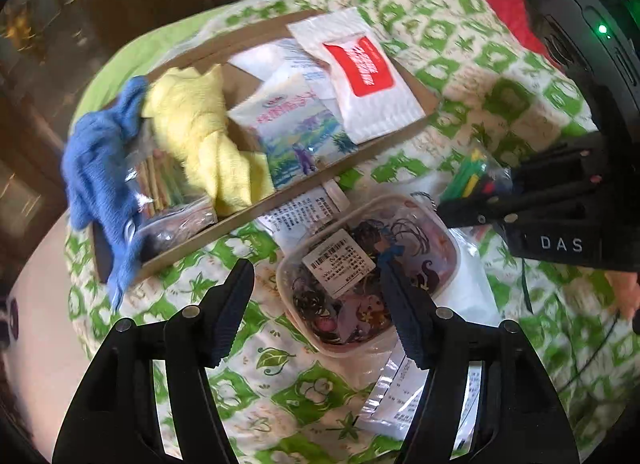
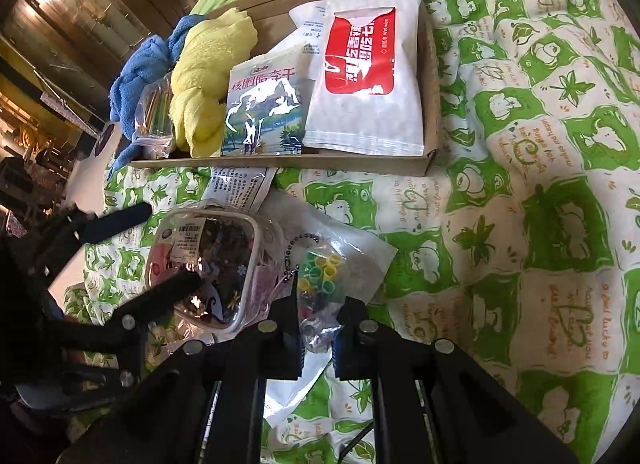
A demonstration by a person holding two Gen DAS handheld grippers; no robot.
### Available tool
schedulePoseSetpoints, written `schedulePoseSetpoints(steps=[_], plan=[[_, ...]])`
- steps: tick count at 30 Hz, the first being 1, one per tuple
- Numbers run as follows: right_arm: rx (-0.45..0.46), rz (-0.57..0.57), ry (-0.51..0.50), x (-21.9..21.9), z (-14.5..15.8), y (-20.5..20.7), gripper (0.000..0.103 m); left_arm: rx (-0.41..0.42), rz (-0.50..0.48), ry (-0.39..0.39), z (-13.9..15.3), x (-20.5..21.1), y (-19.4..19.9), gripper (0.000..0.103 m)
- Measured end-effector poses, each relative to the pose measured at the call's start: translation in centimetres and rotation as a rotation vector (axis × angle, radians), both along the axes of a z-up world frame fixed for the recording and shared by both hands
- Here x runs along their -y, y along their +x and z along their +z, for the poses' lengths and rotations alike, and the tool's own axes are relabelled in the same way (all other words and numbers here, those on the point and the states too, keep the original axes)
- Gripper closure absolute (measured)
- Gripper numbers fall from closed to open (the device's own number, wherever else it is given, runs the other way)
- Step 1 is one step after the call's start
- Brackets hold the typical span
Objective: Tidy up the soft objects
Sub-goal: 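Grasp the small bead bag with the right tool while the left tool approaches the pink pencil case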
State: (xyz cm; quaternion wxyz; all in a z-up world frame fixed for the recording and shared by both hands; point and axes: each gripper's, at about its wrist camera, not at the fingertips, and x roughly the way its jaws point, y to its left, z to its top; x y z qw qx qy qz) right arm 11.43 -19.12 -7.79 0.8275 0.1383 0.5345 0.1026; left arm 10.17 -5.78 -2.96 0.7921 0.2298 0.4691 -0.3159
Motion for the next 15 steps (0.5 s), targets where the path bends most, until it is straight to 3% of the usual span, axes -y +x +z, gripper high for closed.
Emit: schedulePoseSetpoints(steps=[7, 13, 15], plan=[[-0.017, -0.01, 0.044, 0.8, -0.3, 0.3, 0.095, -0.224, -0.22, -0.01, -0.1, 1.4, 2.3, 0.036], [-0.039, -0.035, 0.077, 1.8, -0.8, 0.8, 0.095, -0.283, -0.371, 0.089, -0.3, 2.7, 3.4, 0.036], [-0.042, -0.033, 0.081, 1.8, -0.8, 1.0, 0.095, -0.291, -0.398, 0.09, -0.5, 3.7, 3.9, 0.03]])
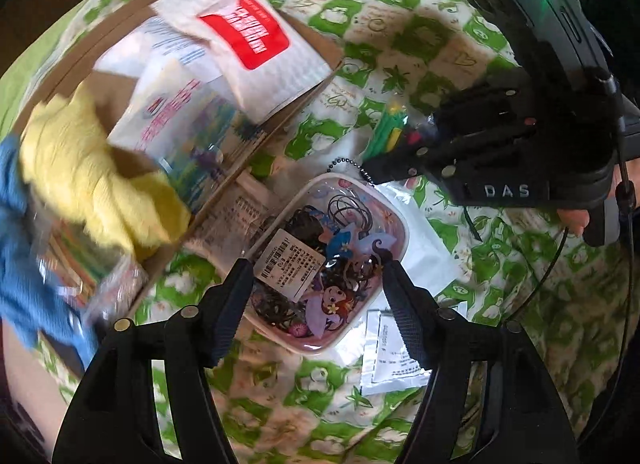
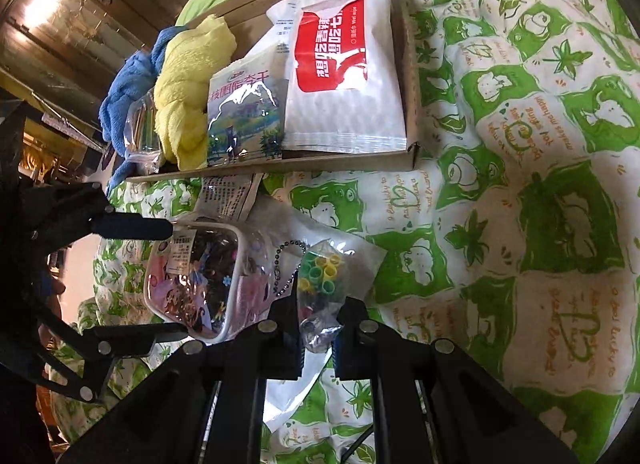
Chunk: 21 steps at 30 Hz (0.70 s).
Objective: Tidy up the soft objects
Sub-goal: 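Grasp the small bead bag with the right tool while the left tool approaches the pink pencil case, then grasp the pink pencil case with the left tool while the right tool holds the bead bag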
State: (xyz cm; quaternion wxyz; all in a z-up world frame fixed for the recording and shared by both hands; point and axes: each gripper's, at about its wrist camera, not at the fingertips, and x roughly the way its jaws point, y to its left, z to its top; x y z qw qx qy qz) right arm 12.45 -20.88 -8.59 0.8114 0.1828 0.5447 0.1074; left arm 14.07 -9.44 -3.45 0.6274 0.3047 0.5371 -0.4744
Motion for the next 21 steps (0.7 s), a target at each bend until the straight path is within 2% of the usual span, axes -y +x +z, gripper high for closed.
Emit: schedulePoseSetpoints(steps=[2, 4, 7, 11, 16, 21], plan=[[-0.002, 0.003, 0.002, -0.1, 0.0, 0.1, 0.095, -0.013, -0.012, -0.004, -0.2, 0.7, 0.4, 0.019], [-0.005, 0.004, 0.007, -0.1, 0.0, 0.2, 0.095, 0.015, -0.044, 0.007, -0.6, 1.8, 0.4, 0.016], [-0.009, 0.0, 0.012, 0.1, -0.1, 0.2, 0.095, 0.029, -0.094, 0.015, -1.1, 2.5, -0.2, 0.005], [-0.01, -0.003, 0.016, 0.1, -0.1, 0.1, 0.095, 0.091, -0.13, 0.039, -1.4, 3.5, -0.2, 0.005], [-0.011, -0.003, 0.021, 0.0, -0.1, 0.4, 0.095, 0.046, -0.119, 0.025, -1.3, 3.4, 1.1, 0.005], [-0.008, -0.005, 0.025, 0.1, -0.1, 0.3, 0.095, 0.092, -0.04, 0.031, -1.9, 2.8, 1.9, 0.005]])
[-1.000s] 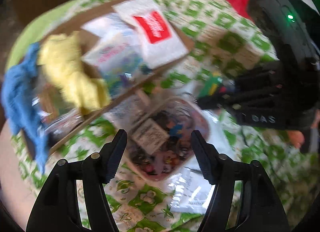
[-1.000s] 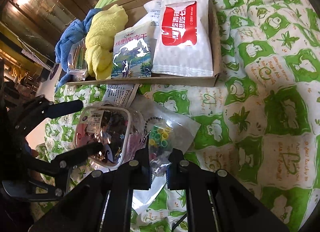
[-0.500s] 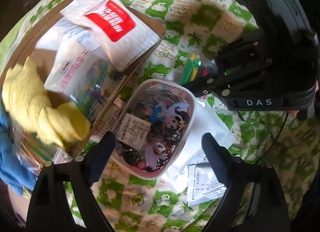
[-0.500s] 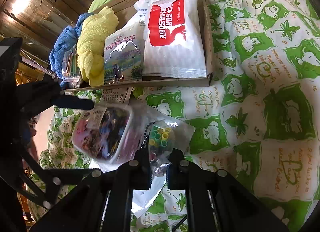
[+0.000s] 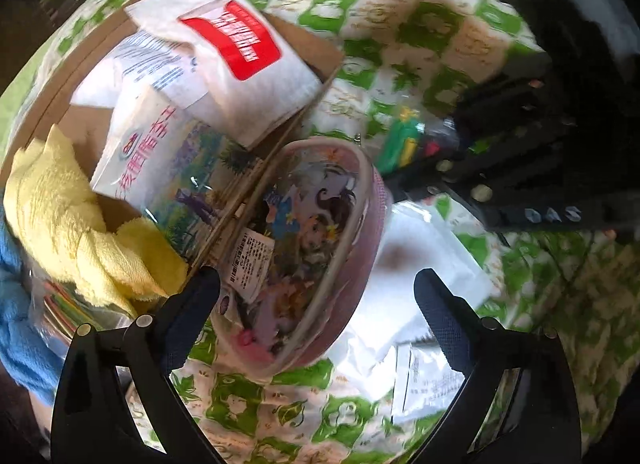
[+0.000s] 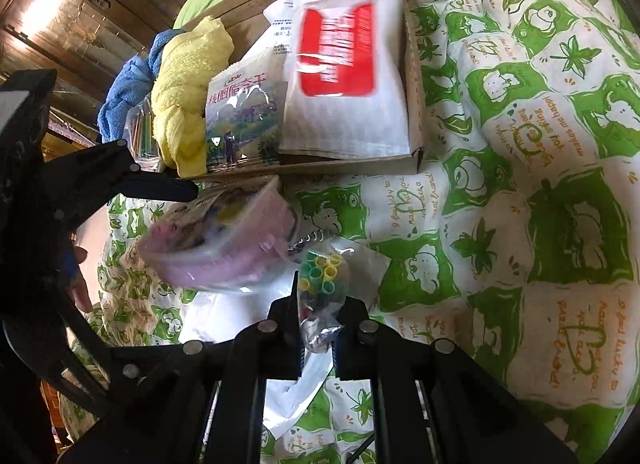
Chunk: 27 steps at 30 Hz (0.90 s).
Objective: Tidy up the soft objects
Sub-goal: 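Grasp the pink pencil case with the left tool while the right tool holds the bead bag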
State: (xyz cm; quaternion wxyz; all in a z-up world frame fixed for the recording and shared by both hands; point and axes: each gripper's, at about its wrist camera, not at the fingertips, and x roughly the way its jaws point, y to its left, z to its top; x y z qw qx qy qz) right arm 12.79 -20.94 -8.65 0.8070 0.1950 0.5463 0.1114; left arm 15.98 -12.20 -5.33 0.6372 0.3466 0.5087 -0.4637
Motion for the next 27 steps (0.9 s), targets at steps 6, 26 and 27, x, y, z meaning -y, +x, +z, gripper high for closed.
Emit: schedulePoseSetpoints(steps=[6, 26, 27], plan=[[0.008, -0.006, 0.0, 0.2, 0.1, -0.2, 0.095, 0.088, 0.133, -0.059, 0.7, -1.1, 0.1, 0.044], [0.078, 0.028, -0.005, -0.6, 1.0, -2.1, 0.095, -0.053, 0.652, -0.267, 1.2, -8.7, -4.9, 0.07], [0.081, 0.032, -0.005, -0.8, 1.1, -2.5, 0.095, -0.05, 0.653, -0.266, 1.1, -8.9, -5.1, 0.07]])
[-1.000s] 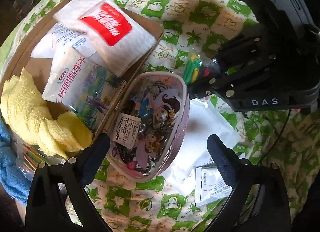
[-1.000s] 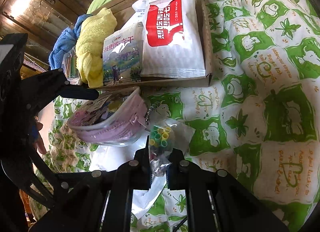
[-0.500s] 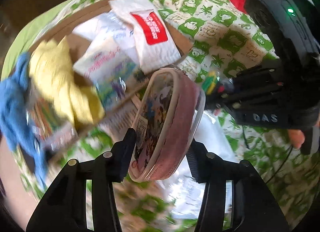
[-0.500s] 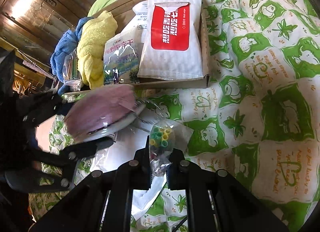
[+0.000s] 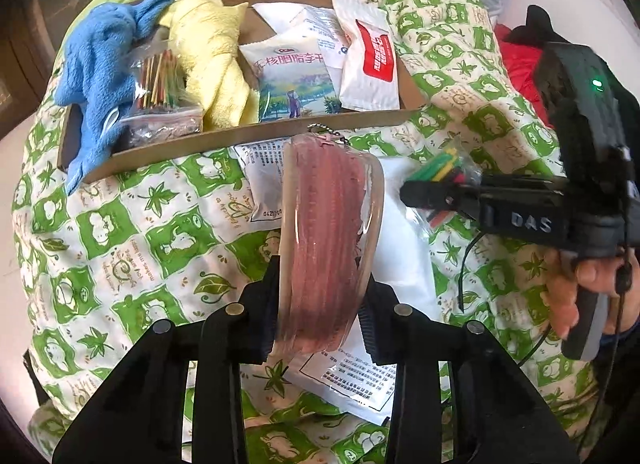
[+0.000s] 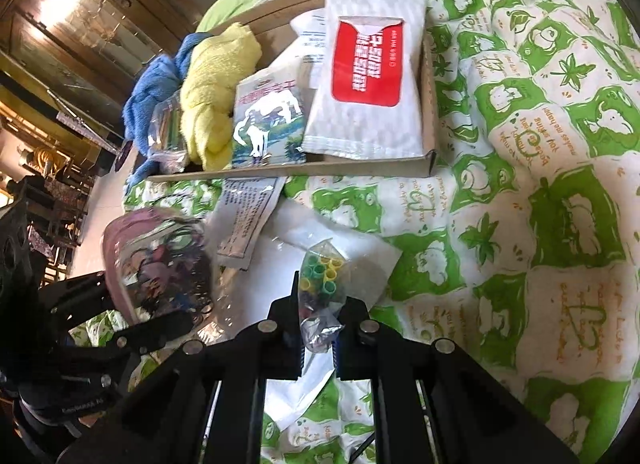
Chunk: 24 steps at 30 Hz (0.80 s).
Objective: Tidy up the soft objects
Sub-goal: 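Grasp the pink pencil case with the left tool while the right tool holds the bead bag, then carry the pencil case with the left tool while the right tool carries the bead bag over the box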
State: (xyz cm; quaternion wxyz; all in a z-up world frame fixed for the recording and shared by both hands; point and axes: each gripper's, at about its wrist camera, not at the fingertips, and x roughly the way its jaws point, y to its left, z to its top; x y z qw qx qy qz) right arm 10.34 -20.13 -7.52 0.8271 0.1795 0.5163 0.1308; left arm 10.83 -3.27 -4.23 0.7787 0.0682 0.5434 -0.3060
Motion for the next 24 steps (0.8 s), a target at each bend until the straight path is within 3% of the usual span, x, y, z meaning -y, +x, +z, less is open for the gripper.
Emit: schedulePoseSetpoints(steps=[9, 24], plan=[[0.043, 0.049, -0.014, -2.3, 1.1, -1.3, 0.095, 0.015, 0.036, -0.052, 0.7, -1.1, 0.5, 0.072], [0.033, 0.03, -0.007, -1.3, 0.3, -0.3, 0.095, 0.049, 0.06, -0.085, 2.1, -1.8, 0.5, 0.073]])
